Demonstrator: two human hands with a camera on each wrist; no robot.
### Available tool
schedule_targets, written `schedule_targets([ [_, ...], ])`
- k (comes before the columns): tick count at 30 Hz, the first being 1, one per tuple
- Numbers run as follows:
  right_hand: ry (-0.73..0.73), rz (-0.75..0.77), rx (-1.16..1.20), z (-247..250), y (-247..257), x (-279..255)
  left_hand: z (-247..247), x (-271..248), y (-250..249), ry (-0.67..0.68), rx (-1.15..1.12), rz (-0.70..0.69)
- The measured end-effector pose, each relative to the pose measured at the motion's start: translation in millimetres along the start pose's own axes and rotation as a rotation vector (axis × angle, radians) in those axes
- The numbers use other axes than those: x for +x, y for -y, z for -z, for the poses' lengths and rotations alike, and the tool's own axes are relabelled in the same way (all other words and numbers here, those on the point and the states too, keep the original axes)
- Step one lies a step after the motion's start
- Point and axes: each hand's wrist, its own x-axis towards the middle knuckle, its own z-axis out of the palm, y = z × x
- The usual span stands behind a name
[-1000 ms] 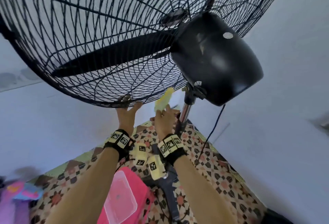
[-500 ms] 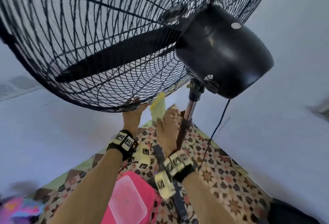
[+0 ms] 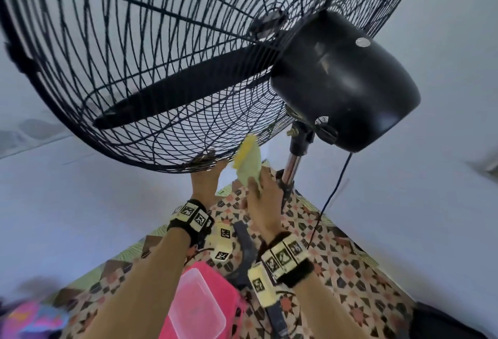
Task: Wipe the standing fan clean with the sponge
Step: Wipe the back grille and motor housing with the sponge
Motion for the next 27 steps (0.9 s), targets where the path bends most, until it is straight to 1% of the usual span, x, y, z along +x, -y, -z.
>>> schedule_targets([
  [1, -0.062, -0.024, -0.004, 4, 2, 5, -2, -2, -4, -0.043, -0.109, 0.012],
  [3, -0.190, -0.140, 0.082, 12, 13, 30, -4, 0, -4, -0.058, -0.141, 0.000],
  [4, -0.219, -0.194, 0.134, 14, 20, 44, -3, -1, -6, -0.058, -0.126, 0.002],
  [5, -0.223, -0.215, 0.166, 14, 29, 53, -2, -1, -8, -0.040, -0.141, 0.017],
  [6, -0.192, -0.223, 0.159, 12, 36, 56, -1, -1, -9, -0.034, -0.128, 0.030],
  [7, -0.165, -0.214, 0.156, 8, 38, 56, -1, -1, -9, -0.030, -0.129, 0.015],
  [8, -0.131, -0.174, 0.129, 6, 40, 47, 0, -2, -11, -0.039, -0.111, 0.018],
  [11, -0.013, -0.015, 0.051, 10, 32, 10, 0, -5, -10, -0.060, -0.081, -0.033],
  [12, -0.013, 0.012, 0.020, 15, 30, 6, -1, -5, -9, -0.055, -0.077, -0.043],
  [13, -0.046, 0.012, 0.024, 19, 31, 7, -2, -6, -8, -0.055, -0.078, -0.027],
  [15, -0.154, -0.038, 0.040, 26, 35, 24, -4, -8, -10, -0.047, -0.101, 0.022],
  [16, -0.187, -0.068, 0.034, 27, 40, 36, -4, -7, -9, -0.045, -0.111, 0.030],
  [19, -0.153, -0.085, -0.015, 22, 52, 49, -4, -6, -11, -0.064, -0.116, 0.056],
  [20, -0.125, -0.060, -0.023, 17, 49, 44, -4, -7, -11, -0.069, -0.117, 0.073],
  [23, -0.052, 0.080, -0.076, 5, 30, 17, -4, -8, -11, -0.076, -0.115, 0.082],
  [24, -0.051, 0.091, -0.110, 6, 22, 14, -5, -8, -10, -0.074, -0.110, 0.087],
  [25, -0.058, 0.077, -0.115, 9, 21, 14, -6, -9, -11, -0.073, -0.118, 0.096],
  [27, -0.122, -0.016, -0.028, 20, 26, 28, -7, -10, -12, -0.065, -0.137, 0.115],
])
